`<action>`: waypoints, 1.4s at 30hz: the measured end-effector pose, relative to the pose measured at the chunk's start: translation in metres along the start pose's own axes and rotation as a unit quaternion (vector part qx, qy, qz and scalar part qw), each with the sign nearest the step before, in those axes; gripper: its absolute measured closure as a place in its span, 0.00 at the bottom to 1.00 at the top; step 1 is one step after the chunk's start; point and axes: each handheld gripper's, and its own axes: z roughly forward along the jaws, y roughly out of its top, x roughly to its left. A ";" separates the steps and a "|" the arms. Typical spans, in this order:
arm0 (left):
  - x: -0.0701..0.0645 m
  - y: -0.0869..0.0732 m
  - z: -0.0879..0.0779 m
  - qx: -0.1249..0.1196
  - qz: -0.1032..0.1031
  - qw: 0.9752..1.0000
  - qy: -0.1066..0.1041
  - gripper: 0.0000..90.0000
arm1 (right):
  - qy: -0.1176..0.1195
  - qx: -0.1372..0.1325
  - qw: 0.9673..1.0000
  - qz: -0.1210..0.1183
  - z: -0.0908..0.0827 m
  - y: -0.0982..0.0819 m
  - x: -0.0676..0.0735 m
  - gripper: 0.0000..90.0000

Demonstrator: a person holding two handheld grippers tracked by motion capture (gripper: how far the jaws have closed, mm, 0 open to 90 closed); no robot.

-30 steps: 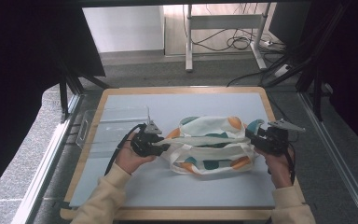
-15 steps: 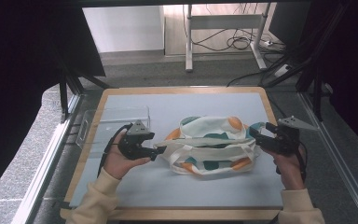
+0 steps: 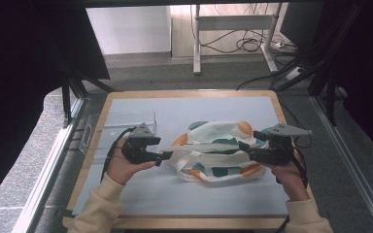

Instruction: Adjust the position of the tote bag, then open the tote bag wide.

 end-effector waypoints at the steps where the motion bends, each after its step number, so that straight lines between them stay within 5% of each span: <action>1: 0.000 0.000 0.000 0.000 0.000 1.000 0.000 0.33 | 0.002 0.001 1.000 -0.002 0.001 0.000 0.001 0.32; 15: 0.000 -0.003 0.003 0.003 -0.002 1.000 0.001 0.33 | 0.048 0.024 0.998 -0.038 0.016 0.001 0.022 0.39; 42: 0.005 -0.002 0.007 -0.003 -0.006 1.000 -0.008 0.34 | 0.102 0.104 0.984 -0.101 0.062 -0.008 0.050 0.50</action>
